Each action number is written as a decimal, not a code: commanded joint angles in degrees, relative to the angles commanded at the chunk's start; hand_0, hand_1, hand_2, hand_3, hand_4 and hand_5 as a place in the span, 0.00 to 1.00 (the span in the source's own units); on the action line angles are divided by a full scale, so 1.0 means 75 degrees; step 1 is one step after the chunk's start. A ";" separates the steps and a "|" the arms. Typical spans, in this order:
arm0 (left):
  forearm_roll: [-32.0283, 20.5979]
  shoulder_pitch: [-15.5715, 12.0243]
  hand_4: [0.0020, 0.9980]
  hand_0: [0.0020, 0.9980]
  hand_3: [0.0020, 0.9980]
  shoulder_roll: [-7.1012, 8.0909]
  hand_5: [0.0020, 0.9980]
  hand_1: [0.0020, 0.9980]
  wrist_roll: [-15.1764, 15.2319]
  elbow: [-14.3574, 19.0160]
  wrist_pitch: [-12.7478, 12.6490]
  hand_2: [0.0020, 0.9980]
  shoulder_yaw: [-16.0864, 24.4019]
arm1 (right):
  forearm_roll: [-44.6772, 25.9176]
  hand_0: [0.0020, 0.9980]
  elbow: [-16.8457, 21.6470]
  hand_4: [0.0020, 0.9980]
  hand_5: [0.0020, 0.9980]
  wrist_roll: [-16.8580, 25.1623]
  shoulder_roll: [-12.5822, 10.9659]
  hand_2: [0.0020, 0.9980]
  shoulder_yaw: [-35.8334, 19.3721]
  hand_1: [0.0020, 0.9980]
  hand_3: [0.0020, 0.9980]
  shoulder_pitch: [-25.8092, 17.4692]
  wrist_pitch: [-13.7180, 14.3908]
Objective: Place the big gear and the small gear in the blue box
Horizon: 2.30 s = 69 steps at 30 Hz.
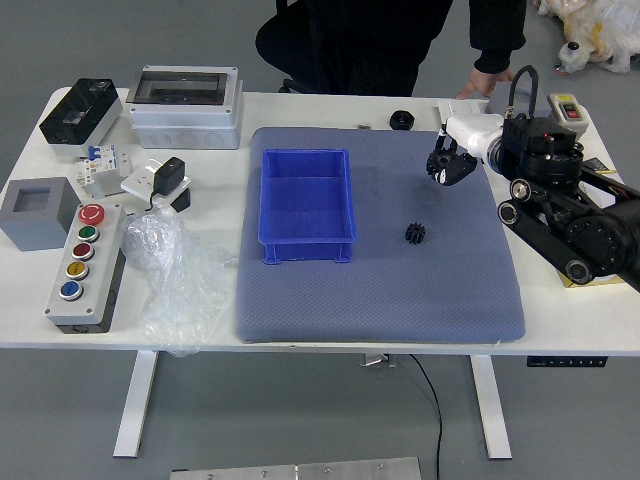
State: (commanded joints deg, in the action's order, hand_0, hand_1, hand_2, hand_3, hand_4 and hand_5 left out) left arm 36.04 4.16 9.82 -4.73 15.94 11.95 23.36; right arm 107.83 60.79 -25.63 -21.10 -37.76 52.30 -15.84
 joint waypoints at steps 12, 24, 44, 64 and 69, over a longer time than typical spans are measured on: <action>-0.0011 -0.0041 0.60 0.87 0.78 0.0106 0.37 0.84 -0.0007 -0.0005 0.0008 0.83 -0.0016 | 0.0070 0.34 0.0739 0.51 0.17 -0.0213 0.0343 0.43 0.0148 0.35 0.60 0.0058 -0.0195; -0.0084 -0.0018 0.61 0.87 0.79 0.0124 0.37 0.84 -0.0012 -0.0015 0.0009 0.83 -0.0177 | -0.0020 0.34 0.0648 0.51 0.18 -0.0216 0.0911 0.43 0.0496 0.34 0.60 0.0461 -0.0243; -0.0194 0.0153 0.61 0.87 0.79 0.0097 0.37 0.84 -0.0018 -0.0019 0.0011 0.83 -0.0416 | -0.0286 0.34 0.0060 0.52 0.18 -0.0119 0.2012 0.43 0.0696 0.35 0.60 0.0929 -0.0125; -0.0256 0.0288 0.61 0.87 0.79 0.0030 0.37 0.84 -0.0022 -0.0024 0.0003 0.83 -0.0651 | -0.0617 0.34 -0.0501 0.53 0.19 0.0045 0.2403 0.43 0.0616 0.36 0.61 0.0922 0.0082; -0.0259 0.0294 0.60 0.87 0.79 0.0032 0.37 0.84 -0.0024 -0.0025 0.0002 0.83 -0.0670 | -0.0690 0.36 -0.0545 0.58 0.22 0.0049 0.2380 0.45 0.0602 0.37 0.61 0.0888 0.0037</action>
State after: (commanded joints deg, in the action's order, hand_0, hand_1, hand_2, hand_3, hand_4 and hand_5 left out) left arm 34.09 6.37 10.06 -4.91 15.75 11.97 18.33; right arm 102.66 56.71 -25.27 -3.26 -33.24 58.96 -15.57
